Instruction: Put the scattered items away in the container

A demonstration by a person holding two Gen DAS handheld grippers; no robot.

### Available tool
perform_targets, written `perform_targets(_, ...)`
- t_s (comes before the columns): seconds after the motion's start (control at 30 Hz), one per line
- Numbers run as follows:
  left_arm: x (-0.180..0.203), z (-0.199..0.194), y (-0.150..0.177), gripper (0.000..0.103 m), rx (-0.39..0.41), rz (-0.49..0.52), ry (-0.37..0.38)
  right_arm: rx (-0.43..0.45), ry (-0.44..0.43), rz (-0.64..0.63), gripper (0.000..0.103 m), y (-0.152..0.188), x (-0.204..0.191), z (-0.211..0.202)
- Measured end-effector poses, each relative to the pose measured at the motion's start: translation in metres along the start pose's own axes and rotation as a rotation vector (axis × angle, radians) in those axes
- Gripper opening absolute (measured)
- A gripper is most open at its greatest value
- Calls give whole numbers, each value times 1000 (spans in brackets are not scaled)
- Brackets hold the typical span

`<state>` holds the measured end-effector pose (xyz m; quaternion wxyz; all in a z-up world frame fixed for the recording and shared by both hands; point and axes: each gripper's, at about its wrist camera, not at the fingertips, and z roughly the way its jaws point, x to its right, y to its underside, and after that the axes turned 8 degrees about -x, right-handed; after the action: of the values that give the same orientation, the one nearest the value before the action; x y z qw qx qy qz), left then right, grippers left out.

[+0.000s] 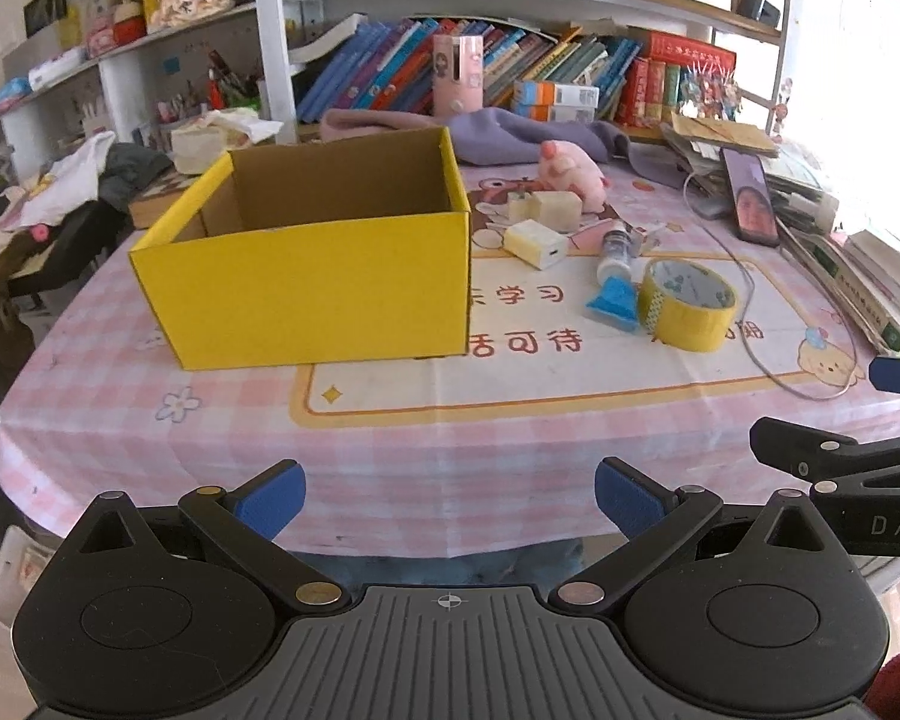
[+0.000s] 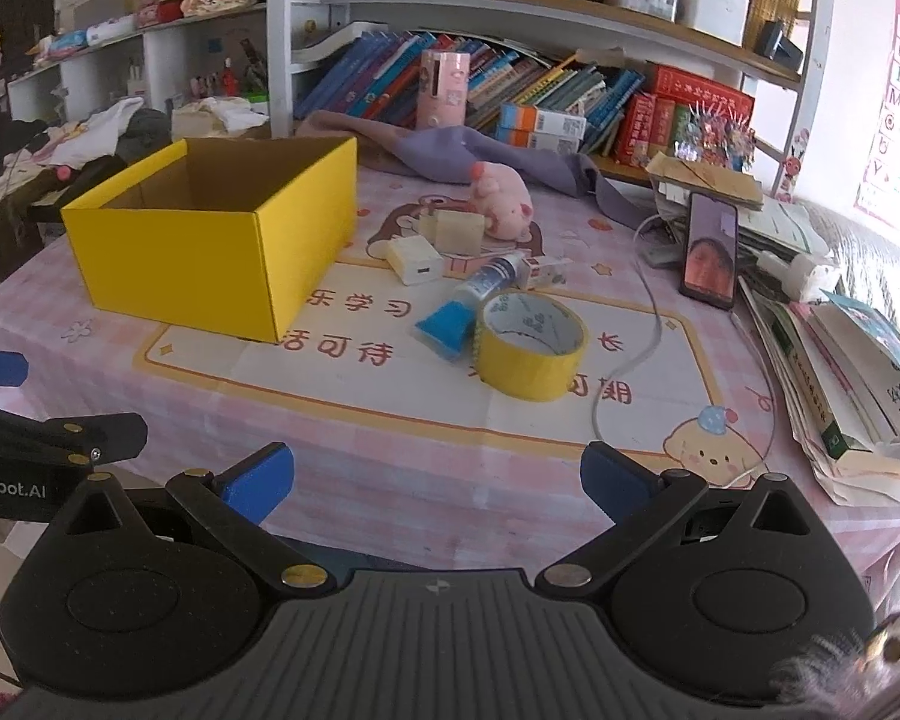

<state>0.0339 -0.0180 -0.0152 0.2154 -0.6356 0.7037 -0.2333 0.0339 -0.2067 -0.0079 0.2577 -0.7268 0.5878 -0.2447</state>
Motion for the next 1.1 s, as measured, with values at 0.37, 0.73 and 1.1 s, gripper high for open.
perform_targets(0.37,17,12,-16,102,13,37,59,-5,1,56,101,-4,25,10)
perform_targets(0.73,39,34,-40,102,30,103,110,-5,6,74,99,-24,47,30)
perform_targets(1.1,49,65,-68,99,10,85,135,-52,12,43,99,-54,65,65)
